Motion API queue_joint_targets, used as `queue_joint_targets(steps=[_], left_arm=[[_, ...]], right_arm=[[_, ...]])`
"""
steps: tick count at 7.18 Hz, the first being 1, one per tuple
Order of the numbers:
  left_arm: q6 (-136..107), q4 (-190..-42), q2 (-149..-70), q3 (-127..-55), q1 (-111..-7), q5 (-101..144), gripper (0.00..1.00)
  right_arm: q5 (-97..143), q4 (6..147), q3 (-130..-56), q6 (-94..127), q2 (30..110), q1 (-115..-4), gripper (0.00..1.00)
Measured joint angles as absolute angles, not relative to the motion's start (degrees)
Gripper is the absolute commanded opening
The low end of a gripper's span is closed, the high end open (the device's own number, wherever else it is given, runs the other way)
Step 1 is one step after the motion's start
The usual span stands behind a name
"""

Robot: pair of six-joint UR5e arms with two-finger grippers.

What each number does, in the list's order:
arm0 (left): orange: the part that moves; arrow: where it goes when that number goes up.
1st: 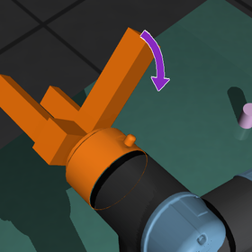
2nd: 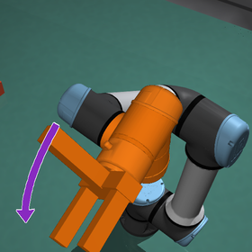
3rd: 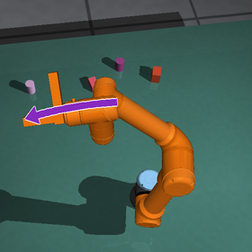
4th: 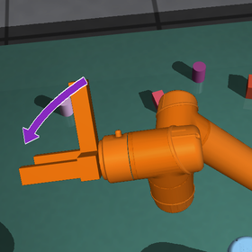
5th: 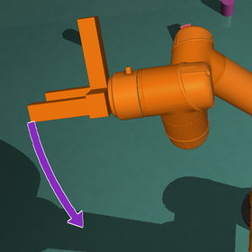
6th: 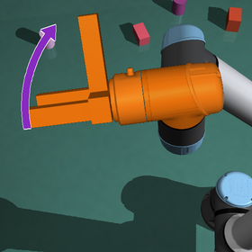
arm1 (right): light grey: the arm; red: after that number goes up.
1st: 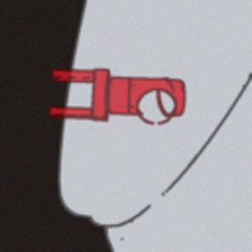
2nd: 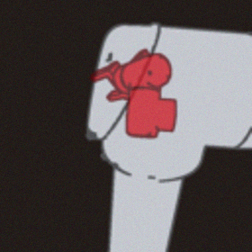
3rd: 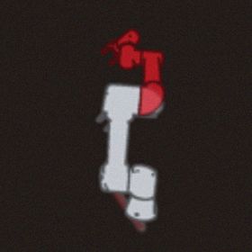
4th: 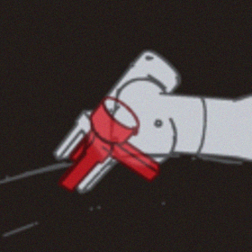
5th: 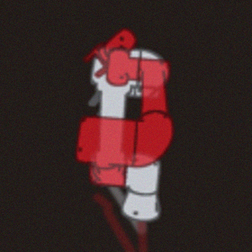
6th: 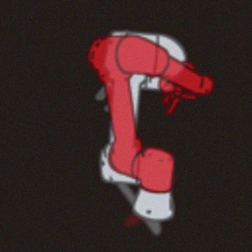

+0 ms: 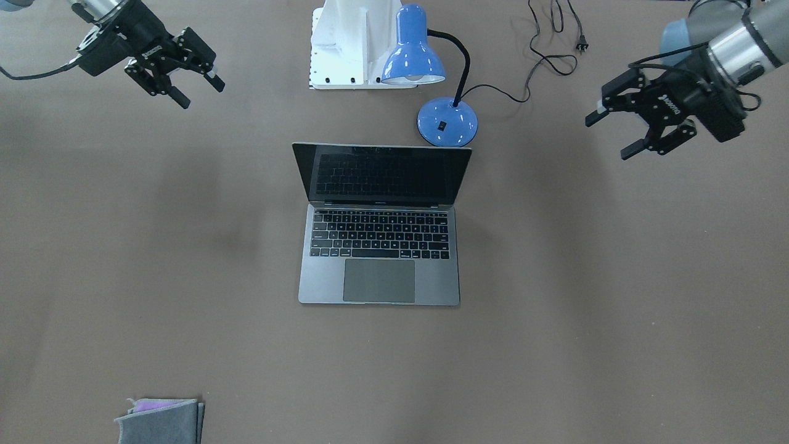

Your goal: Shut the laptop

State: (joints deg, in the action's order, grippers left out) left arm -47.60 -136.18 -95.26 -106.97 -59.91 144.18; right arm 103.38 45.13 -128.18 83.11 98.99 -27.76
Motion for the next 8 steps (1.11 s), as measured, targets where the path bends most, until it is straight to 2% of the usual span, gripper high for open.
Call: queue_joint_targets(steps=[1,2,3,4,8], left_arm=[[-51.0,-138.1,-95.9,-107.0,-55.3,141.3,0.86],[-54.4,-140.5,-96.3,-106.9,-50.8,137.8,0.60],[-57.3,-142.2,-96.5,-106.9,-46.9,134.6,0.25],[-59.9,-143.0,-96.9,-106.9,-44.0,132.5,0.00],[-66.4,-143.3,-98.6,-106.8,-38.6,130.1,0.00]], right_arm=[[100.0,48.2,-128.8,85.9,96.1,-24.3,0.50],[97.2,51.9,-129.1,87.8,92.6,-21.8,0.19],[95.4,55.7,-129.2,89.0,89.1,-20.4,0.00],[94.6,59.1,-129.3,89.7,85.8,-19.8,0.00],[94.1,64.7,-128.6,90.0,81.2,-19.6,0.00]])
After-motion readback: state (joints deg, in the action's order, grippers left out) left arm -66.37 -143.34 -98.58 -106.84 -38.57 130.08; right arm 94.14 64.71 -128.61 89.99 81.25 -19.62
